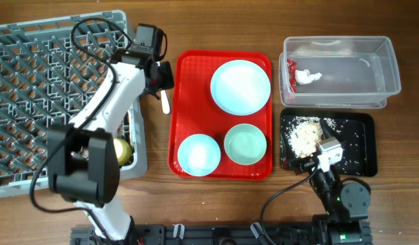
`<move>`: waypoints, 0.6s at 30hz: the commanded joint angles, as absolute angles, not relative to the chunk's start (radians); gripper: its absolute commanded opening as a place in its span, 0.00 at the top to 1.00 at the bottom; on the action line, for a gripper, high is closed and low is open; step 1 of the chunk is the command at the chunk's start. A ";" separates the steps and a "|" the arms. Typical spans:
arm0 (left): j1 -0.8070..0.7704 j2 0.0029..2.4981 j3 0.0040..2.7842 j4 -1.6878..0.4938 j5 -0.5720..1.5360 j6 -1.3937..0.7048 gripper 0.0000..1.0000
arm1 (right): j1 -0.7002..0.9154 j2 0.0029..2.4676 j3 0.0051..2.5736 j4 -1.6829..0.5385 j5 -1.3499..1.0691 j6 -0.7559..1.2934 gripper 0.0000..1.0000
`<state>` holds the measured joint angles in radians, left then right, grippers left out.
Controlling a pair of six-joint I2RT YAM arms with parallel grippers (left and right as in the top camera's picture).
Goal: Sort waste into correct bins and load items into the dishwasher rack
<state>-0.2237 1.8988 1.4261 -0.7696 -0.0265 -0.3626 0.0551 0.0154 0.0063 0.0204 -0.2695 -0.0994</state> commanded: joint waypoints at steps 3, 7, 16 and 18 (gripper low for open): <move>-0.228 2.050 1.410 -0.722 -0.053 -0.428 0.57 | 0.048 0.007 0.005 0.025 -0.282 -0.105 0.00; -0.226 2.079 1.408 -0.718 -0.081 -0.427 0.67 | 0.048 0.007 0.005 0.025 -0.282 -0.105 0.00; -0.249 2.122 1.409 -0.749 -0.053 -0.427 0.91 | 0.048 0.007 0.005 0.025 -0.282 -0.105 0.00; -0.244 2.078 1.422 -0.770 -0.053 -0.423 0.91 | 0.048 0.007 0.005 0.025 -0.282 -0.105 0.00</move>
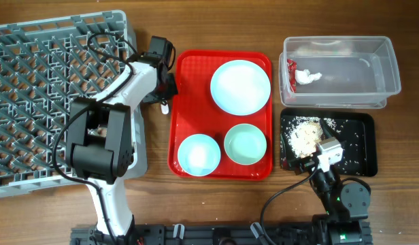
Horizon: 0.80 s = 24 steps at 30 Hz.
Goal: Sort waste into correct bins and load items into the dishwasher rack
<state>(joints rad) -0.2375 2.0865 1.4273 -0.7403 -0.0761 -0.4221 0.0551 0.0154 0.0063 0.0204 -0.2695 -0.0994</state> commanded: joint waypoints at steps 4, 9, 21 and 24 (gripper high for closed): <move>-0.244 1.949 1.455 -0.838 -0.053 -0.422 0.92 | 0.048 0.007 0.005 0.025 -0.282 -0.105 0.00; -0.243 1.676 1.465 -0.984 -0.105 -0.376 0.89 | 0.048 0.007 0.005 0.025 -0.282 -0.105 0.00; -0.093 1.700 1.393 -0.989 -0.368 -0.213 0.40 | 0.048 0.011 0.005 0.025 -0.282 -0.105 0.00; -0.093 1.695 1.394 -0.942 -0.241 -0.213 0.61 | 0.048 0.011 0.005 0.025 -0.283 -0.105 0.00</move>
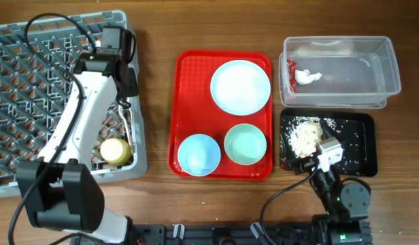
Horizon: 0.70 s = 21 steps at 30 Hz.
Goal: Sort waste into correct bins and load items into the dishwasher rack
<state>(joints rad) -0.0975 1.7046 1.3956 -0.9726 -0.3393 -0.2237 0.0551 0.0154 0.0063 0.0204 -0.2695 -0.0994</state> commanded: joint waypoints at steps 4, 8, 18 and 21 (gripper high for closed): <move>-0.091 1.778 1.390 -0.878 -0.208 -0.217 0.96 | 0.048 0.011 0.005 0.025 -0.282 -0.105 0.00; -0.085 1.880 1.390 -0.859 -0.146 -0.224 0.96 | 0.048 0.011 0.005 0.025 -0.282 -0.105 0.00; -0.179 1.888 1.398 -0.883 -0.099 -0.234 0.64 | 0.048 0.014 0.005 0.025 -0.282 -0.105 0.00; -0.151 1.791 1.409 -0.964 -0.067 -0.323 0.54 | 0.048 0.014 0.005 0.025 -0.282 -0.105 0.00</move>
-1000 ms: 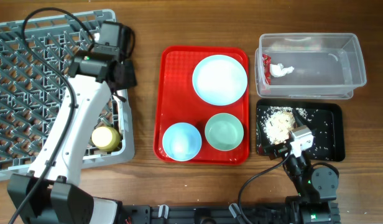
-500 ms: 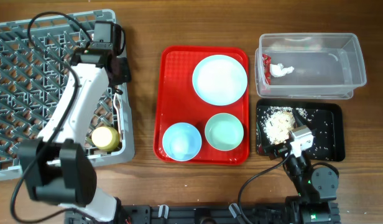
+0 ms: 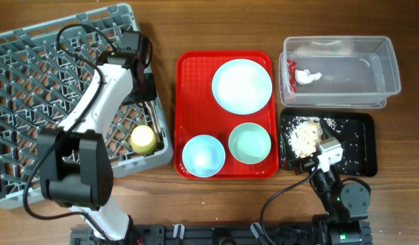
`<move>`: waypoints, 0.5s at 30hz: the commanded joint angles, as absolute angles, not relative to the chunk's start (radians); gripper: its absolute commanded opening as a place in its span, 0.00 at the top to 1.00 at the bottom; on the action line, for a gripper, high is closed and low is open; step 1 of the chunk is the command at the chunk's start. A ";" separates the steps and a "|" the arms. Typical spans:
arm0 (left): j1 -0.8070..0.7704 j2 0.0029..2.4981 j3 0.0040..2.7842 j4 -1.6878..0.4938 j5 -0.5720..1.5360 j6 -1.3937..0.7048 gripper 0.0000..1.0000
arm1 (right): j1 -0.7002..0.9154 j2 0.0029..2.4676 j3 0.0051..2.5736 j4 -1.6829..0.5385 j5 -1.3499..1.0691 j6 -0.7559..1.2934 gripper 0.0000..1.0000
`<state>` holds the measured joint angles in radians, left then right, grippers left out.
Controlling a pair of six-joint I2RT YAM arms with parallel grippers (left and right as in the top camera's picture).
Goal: Sort waste into correct bins and load items into the dishwasher rack
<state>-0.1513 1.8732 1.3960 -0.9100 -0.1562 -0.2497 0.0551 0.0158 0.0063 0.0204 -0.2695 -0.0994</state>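
Observation:
The grey dishwasher rack [image 3: 32, 102] lies askew on the left, its near right corner close to the red tray [image 3: 189, 102]. A yellow cup [image 3: 143, 139] sits in the rack by its right wall. My left gripper [image 3: 143, 90] hangs over that right wall, just above a thin pale utensil [image 3: 152, 114]; its jaws are hidden from above. On the red tray are a pale blue plate [image 3: 242, 85], a blue bowl [image 3: 203, 155] and a green bowl [image 3: 250, 143]. My right gripper [image 3: 306, 163] rests at the near left corner of the black tray [image 3: 356, 153].
A clear plastic bin [image 3: 345, 68] at the back right holds red and white scraps [image 3: 303, 76]. The black tray carries a heap of food crumbs [image 3: 306, 135]. Cables trail over the rack and along the table's front edge.
The rack has turned and shifted right, its near right corner now next to the red tray. My left gripper moved right and nearer with it. The tray sits slightly further right.
A white utensil lay on the table between rack and tray, with my left gripper just above it. Then the gripper was down on it. Then the gripper was over the rack's right side and the table spot was bare. Now the rack is skewed.

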 commanded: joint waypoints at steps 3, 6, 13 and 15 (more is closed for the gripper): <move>-0.158 1.662 1.409 -0.961 -0.022 -0.373 0.44 | 0.048 0.014 0.005 0.025 -0.282 -0.105 0.00; -0.160 1.647 1.408 -0.897 -0.005 -0.484 0.50 | 0.048 0.014 0.005 0.025 -0.282 -0.105 0.00; -0.160 1.841 1.407 -0.813 0.022 -0.483 0.73 | 0.048 0.014 0.005 0.025 -0.282 -0.105 0.00; -0.160 1.860 1.407 -0.828 0.004 -0.474 0.91 | 0.048 0.014 0.005 0.025 -0.282 -0.105 0.00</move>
